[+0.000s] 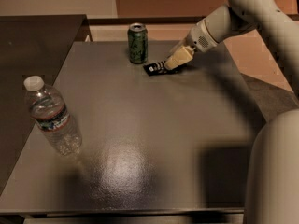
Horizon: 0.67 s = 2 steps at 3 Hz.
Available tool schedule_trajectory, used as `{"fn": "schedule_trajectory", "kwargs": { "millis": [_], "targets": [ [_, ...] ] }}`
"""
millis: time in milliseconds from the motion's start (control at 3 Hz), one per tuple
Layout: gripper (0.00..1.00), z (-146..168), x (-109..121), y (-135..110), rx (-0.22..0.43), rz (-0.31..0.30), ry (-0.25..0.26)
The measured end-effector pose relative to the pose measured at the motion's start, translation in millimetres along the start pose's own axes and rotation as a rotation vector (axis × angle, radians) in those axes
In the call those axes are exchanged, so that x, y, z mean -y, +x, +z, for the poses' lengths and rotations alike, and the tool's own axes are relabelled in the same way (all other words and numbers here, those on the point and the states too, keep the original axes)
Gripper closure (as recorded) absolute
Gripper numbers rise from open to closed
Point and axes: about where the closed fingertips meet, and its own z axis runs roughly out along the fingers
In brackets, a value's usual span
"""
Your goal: Move rxbar chocolate near green can
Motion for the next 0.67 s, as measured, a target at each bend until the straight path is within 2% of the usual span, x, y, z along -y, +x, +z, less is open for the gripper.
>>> {"fn": "schedule_trajectory", "kwargs": {
  "millis": [333, 667],
  "targets": [
    [0.0, 3.1, -0.4, 0.0, -0.001, 0.0, -0.005],
    [0.0, 3.2, -0.4, 0.0, -0.001, 0.0, -0.005]
  ]
}}
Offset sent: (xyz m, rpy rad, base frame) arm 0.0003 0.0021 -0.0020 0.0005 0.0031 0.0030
